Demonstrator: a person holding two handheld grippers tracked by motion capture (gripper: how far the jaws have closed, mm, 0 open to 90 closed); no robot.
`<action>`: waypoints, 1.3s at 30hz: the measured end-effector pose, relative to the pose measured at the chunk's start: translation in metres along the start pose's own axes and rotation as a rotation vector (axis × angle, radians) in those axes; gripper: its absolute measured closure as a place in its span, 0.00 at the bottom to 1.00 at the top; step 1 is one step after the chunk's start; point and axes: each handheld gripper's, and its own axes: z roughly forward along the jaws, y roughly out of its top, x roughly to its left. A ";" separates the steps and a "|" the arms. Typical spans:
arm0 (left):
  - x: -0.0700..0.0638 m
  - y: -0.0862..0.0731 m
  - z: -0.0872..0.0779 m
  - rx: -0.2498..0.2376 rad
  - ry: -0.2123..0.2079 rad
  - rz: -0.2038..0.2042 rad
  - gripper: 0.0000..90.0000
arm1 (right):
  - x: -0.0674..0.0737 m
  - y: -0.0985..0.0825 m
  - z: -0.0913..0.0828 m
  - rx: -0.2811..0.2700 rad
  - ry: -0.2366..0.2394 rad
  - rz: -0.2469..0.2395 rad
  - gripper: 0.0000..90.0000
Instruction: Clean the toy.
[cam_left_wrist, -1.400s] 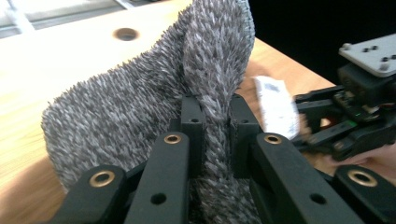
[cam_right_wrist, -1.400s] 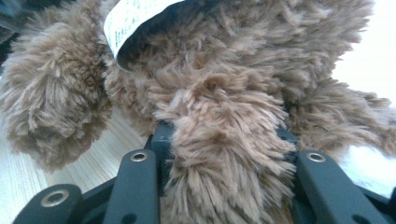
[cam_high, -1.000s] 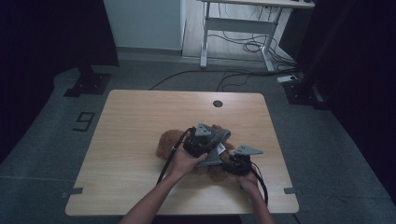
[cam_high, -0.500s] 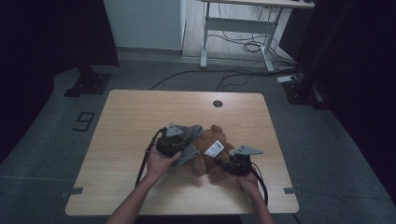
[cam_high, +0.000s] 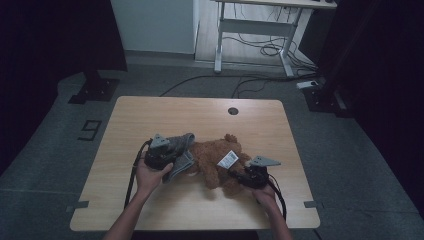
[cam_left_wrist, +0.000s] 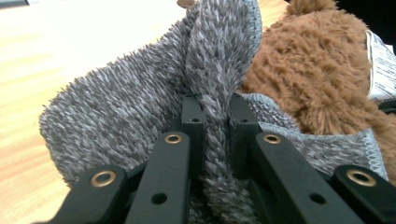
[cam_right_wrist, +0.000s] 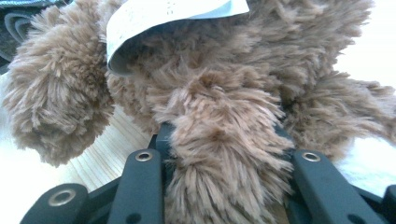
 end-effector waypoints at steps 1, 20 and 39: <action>0.001 -0.001 -0.002 0.001 0.012 0.000 0.89 | 0.000 0.000 0.000 0.001 0.002 0.000 0.67; 0.034 -0.024 -0.008 0.056 0.102 -0.068 0.89 | -0.003 -0.001 0.000 0.002 0.003 0.009 0.68; -0.094 0.063 0.043 0.018 -0.120 0.185 0.89 | -0.003 -0.002 -0.001 -0.002 0.004 0.014 0.68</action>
